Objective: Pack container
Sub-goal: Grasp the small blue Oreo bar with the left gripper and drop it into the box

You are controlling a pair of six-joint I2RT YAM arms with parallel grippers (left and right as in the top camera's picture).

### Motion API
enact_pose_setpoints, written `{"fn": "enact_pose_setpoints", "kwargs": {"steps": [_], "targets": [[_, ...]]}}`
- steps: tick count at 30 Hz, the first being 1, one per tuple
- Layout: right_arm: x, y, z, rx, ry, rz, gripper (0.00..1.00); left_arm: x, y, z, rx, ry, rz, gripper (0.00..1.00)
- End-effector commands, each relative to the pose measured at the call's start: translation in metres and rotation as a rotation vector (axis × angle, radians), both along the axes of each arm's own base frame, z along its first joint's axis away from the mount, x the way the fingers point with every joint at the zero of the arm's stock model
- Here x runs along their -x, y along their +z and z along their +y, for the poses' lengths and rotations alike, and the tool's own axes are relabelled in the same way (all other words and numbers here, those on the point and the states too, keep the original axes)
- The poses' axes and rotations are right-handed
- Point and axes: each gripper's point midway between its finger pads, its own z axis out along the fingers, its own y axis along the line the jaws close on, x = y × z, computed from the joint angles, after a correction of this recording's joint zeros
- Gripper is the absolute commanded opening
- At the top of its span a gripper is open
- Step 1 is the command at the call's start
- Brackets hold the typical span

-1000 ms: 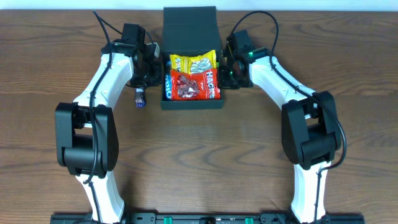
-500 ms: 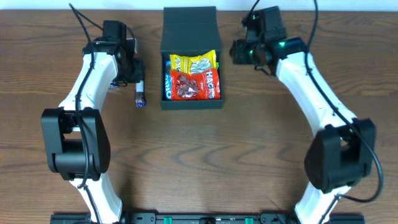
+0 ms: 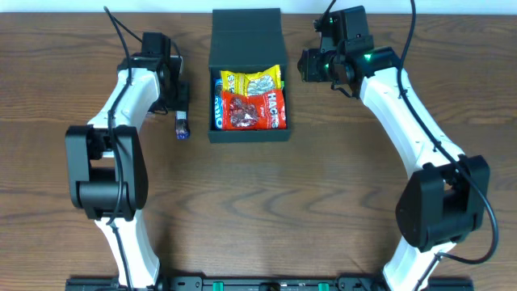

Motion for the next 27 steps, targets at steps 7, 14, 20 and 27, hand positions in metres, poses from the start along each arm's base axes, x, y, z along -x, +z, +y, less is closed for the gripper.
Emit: {"fn": "enact_pose_setpoints", "kwargs": {"steps": [7,14,20,27], "targets": [[-0.002,0.000,-0.001,0.009,0.002,-0.006,0.49,-0.003,-0.024,0.003,-0.019,-0.003,0.029,0.51],[-0.003,0.000,-0.001,0.008,0.002,-0.009,0.49,-0.003,-0.031,0.001,-0.011,-0.005,0.040,0.35],[-0.005,0.001,-0.008,0.008,-0.012,-0.012,0.49,0.000,-0.026,0.001,-0.008,0.002,0.049,0.11],[-0.011,0.001,-0.032,0.002,-0.057,-0.006,0.50,-0.011,0.043,-0.004,0.013,0.005,-0.050,0.06]]}}
